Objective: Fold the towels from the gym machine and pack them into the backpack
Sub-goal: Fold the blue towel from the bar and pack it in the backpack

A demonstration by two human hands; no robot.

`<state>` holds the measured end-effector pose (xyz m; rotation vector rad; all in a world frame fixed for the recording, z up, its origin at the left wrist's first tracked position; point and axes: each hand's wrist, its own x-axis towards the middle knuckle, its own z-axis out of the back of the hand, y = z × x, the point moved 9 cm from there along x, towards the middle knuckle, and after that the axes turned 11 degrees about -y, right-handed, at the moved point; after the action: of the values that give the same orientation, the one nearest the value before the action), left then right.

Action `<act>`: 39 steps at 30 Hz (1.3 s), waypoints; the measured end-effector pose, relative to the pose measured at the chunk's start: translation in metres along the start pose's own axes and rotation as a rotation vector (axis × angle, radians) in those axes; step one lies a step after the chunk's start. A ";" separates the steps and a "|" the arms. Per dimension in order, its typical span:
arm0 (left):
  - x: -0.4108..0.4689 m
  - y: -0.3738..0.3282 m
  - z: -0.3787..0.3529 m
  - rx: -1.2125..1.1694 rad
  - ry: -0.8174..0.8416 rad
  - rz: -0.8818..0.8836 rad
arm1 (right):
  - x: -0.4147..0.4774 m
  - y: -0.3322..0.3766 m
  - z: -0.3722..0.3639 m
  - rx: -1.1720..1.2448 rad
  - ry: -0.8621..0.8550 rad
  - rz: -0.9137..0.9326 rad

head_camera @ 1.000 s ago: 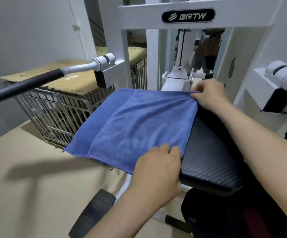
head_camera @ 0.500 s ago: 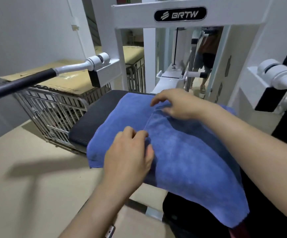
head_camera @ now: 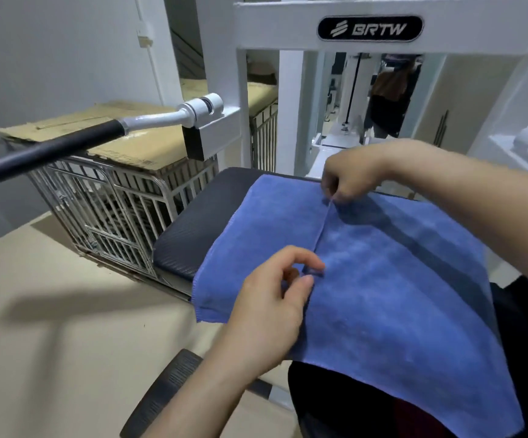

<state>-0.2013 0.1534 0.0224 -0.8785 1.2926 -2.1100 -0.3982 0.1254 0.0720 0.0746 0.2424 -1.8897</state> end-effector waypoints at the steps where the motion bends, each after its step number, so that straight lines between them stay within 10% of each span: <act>1: 0.002 0.004 0.003 -0.124 0.002 0.052 | 0.005 -0.012 0.007 0.141 0.012 -0.045; 9: 0.023 0.036 0.068 -0.209 -0.213 0.075 | 0.061 -0.010 0.013 0.885 0.026 -0.211; 16: 0.028 0.060 0.090 0.177 -0.199 -0.060 | 0.109 0.033 0.020 0.340 -0.310 -0.096; 27: 0.036 0.081 0.106 -0.019 -0.193 0.092 | 0.121 0.058 0.014 -0.037 -0.336 0.120; 34: 0.038 0.089 0.113 0.021 -0.202 0.151 | 0.130 0.045 0.008 0.148 -0.211 -0.005; 39: 0.031 0.073 0.106 0.777 -0.180 -0.171 | 0.126 0.039 0.004 0.428 -0.077 -0.064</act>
<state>-0.1362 0.0404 0.0002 -0.8048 0.2453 -2.3136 -0.4025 -0.0044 0.0490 0.2854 -0.2173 -1.9762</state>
